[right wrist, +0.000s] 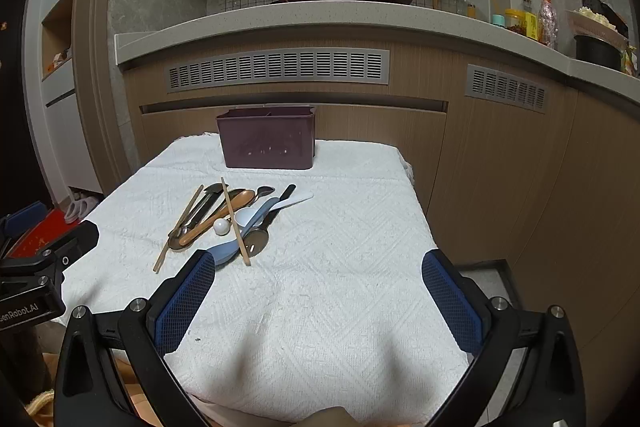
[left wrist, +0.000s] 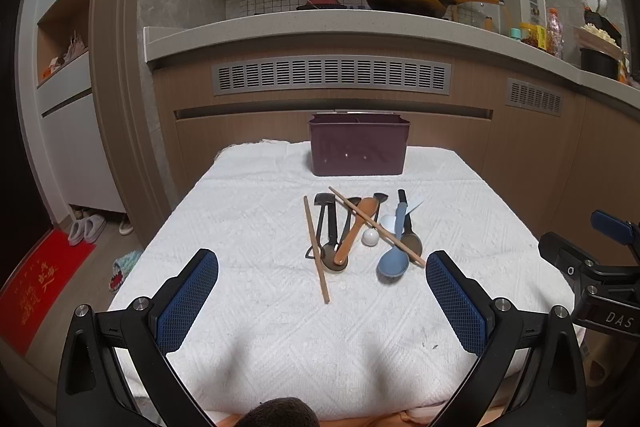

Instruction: Organize utensils

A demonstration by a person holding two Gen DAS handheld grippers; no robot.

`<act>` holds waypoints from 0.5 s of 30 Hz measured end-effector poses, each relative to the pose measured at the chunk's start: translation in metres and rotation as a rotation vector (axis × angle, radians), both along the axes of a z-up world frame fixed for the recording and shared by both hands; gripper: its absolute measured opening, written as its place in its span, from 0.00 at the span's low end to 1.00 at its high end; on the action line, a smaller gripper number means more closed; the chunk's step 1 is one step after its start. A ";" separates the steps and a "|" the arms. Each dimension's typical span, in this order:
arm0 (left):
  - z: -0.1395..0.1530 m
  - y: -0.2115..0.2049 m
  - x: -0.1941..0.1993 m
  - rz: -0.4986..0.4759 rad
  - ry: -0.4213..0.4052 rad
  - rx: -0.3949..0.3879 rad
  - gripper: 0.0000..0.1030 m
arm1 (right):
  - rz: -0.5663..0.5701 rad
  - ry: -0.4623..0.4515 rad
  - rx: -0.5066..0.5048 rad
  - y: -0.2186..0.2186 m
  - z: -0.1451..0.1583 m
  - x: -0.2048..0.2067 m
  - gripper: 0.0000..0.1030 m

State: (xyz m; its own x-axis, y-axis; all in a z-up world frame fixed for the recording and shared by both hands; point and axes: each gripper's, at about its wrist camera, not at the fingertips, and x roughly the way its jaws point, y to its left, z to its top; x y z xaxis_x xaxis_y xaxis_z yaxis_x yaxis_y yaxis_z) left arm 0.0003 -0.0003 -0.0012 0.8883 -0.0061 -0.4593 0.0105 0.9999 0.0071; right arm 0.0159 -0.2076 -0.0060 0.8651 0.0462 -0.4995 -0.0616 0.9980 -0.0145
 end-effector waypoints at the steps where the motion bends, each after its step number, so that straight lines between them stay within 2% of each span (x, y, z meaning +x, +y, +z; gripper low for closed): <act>1: 0.000 0.000 0.001 0.001 0.001 -0.001 1.00 | 0.001 0.000 0.000 0.000 0.000 0.000 1.00; 15: 0.000 0.000 0.001 0.001 0.004 0.001 1.00 | 0.003 0.002 0.000 0.000 0.000 0.000 1.00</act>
